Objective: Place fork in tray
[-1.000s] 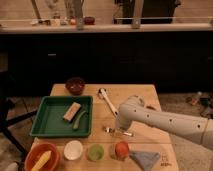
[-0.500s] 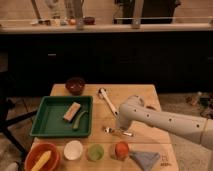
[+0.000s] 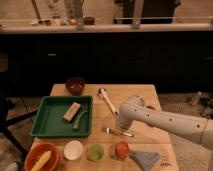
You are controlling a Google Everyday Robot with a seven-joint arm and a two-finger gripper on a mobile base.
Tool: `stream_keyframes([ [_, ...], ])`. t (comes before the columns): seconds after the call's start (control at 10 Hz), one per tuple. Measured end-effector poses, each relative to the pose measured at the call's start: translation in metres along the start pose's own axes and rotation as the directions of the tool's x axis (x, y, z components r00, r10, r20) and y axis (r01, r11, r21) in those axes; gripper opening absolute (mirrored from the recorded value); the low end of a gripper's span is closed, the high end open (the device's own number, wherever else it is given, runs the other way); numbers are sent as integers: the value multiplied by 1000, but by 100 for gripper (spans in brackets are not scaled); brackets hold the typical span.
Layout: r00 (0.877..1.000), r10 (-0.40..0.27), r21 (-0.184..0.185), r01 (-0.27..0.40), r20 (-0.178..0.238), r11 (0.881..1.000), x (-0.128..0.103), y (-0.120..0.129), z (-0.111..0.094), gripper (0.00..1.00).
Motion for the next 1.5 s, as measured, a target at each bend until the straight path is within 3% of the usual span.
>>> stream_keyframes([
  [0.3, 1000, -11, 0, 11, -8, 1000, 0, 2, -2, 0],
  [0.9, 999, -51, 41, 51, -2, 998, -14, -2, -23, 0],
  [1.5, 991, -130, 90, 130, 0, 987, -51, -7, -48, 0],
])
